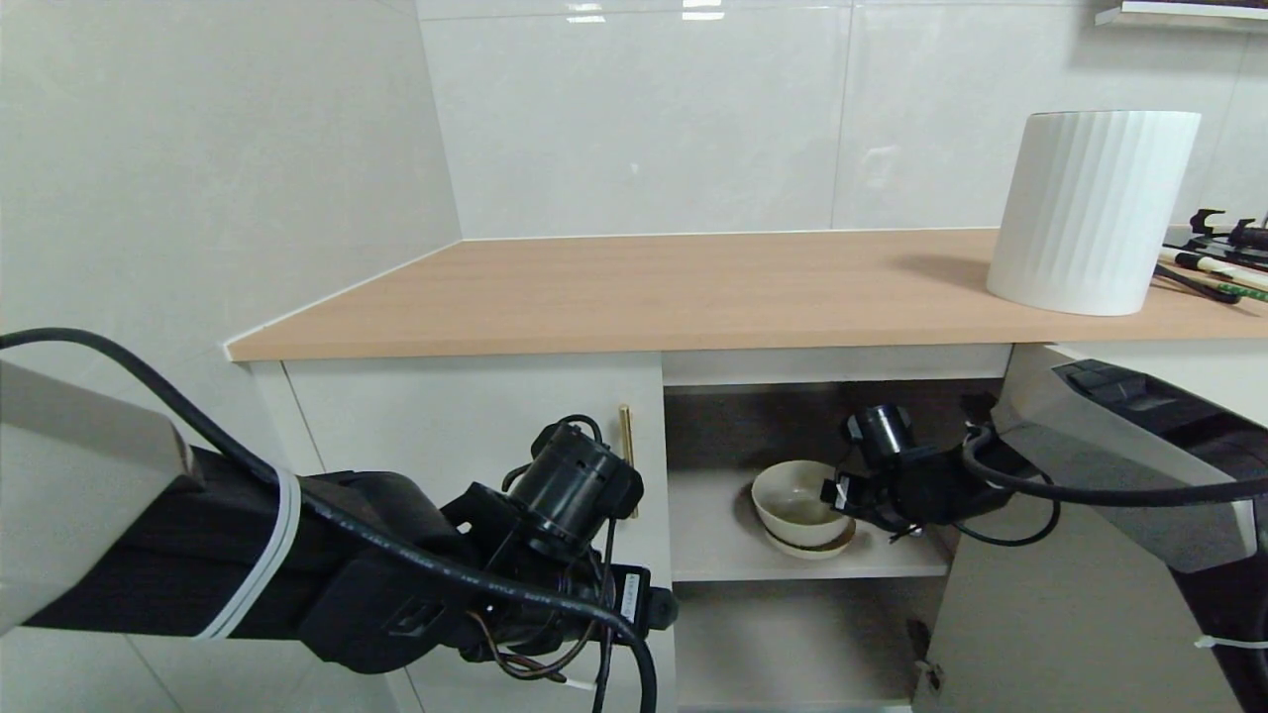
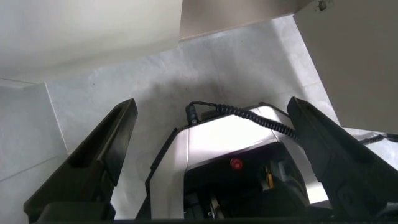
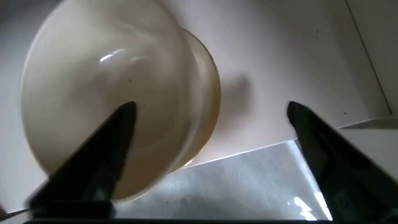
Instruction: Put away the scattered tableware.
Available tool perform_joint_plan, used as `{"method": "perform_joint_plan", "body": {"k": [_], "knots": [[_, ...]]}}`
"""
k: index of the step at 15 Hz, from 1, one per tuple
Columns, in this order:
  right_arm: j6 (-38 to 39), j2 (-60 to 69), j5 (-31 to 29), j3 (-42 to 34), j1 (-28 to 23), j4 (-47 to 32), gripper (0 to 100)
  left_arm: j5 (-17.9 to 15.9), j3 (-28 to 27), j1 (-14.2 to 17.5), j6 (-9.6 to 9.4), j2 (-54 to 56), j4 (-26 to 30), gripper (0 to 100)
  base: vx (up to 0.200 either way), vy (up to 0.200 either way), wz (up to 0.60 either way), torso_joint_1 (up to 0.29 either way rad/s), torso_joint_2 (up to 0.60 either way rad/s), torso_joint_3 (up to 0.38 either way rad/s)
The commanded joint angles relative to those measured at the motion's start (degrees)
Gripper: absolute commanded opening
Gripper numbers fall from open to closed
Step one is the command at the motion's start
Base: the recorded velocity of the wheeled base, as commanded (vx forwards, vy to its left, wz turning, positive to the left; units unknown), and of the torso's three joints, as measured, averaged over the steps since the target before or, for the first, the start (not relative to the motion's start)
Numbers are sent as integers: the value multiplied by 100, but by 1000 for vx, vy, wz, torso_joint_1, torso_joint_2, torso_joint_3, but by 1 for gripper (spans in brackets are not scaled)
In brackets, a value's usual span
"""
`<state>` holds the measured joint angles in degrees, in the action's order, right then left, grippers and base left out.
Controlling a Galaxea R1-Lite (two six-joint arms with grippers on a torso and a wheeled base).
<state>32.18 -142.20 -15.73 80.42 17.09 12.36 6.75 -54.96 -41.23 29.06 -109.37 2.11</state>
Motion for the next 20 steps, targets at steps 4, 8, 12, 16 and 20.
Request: {"method": "perform_joint_plan", "body": {"k": [4,8,12,16,20], "knots": [[16,448,17,-369,75,-14,100,81,-6,97,3,250,-9,100,0,0,0,0,0,0],[7,1898,456,-1248,409,-559,100,151,2,563,-32,1454,0,100,0,0,0,0,0,0],[-239,4043,966,-1793,831,-1702,100,124,169,765,-129,2983,79,100,0,0,0,0,0,0],[-265,5748,1089,-2356,1253,-2695,100,-25,591,765,-129,4029,88,100,0,0,0,0,0,0],[-256,6416,1063,-3041,1349,-2678,100,-43,776,976,-129,4152,88,100,0,0,0,0,0,0]]}}
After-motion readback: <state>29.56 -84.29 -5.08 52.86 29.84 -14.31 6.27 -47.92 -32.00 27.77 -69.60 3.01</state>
